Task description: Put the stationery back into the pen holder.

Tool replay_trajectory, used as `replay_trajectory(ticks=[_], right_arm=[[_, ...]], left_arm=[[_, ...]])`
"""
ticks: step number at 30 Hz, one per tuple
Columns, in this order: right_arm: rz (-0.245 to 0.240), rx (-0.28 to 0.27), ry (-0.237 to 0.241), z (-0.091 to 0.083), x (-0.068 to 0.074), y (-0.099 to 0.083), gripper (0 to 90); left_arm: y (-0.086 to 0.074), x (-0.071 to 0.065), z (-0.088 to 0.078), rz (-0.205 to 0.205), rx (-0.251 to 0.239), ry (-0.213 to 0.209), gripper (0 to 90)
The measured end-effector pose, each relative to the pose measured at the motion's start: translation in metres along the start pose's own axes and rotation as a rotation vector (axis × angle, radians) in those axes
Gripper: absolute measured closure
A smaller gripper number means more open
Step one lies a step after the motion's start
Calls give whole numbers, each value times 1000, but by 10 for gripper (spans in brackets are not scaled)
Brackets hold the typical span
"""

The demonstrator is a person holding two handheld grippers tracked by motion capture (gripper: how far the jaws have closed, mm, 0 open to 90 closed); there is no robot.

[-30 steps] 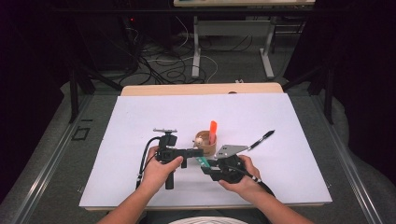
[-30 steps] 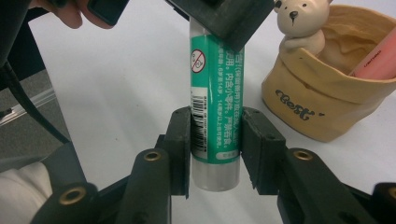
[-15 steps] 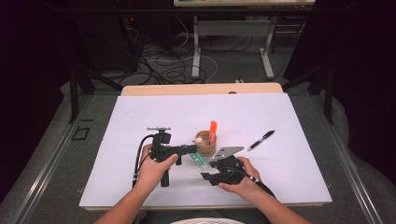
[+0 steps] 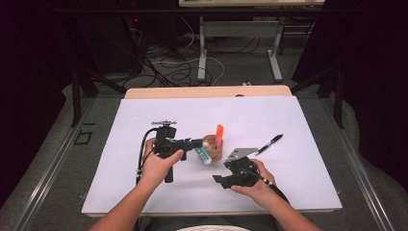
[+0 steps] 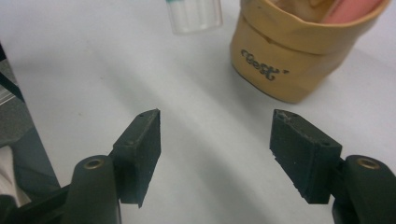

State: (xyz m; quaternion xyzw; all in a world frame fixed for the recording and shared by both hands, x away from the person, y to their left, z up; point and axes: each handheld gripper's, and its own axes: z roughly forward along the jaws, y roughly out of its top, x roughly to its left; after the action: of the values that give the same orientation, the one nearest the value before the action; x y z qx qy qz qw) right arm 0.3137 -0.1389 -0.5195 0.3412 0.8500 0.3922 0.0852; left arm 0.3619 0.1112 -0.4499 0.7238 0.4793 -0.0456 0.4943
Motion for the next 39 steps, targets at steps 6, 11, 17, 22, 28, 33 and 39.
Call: replay_trajectory(ticks=[6,11,17,22,28,33,39], right_arm=[[14,2,-18,-5,-7,0,321],[6,-32,-22,-7,-11,-2,315],[14,-62,-40,-11,-14,-1,311],[16,-52,-55,-12,-18,-2,303],[18,-42,-83,-10,-22,-4,241],[20,-33,-101,-9,-27,-6,201],[17,-5,-119,-10,-32,-7,172]], left_arm=[[14,-9,-1,32,-3,9,650],[24,-16,-1,65,-4,23,650],[35,-23,3,87,-16,44,650],[44,-29,6,117,-20,68,650],[52,-32,15,155,-23,113,650],[55,-31,24,166,-16,154,650],[58,-26,33,175,-9,196,650]])
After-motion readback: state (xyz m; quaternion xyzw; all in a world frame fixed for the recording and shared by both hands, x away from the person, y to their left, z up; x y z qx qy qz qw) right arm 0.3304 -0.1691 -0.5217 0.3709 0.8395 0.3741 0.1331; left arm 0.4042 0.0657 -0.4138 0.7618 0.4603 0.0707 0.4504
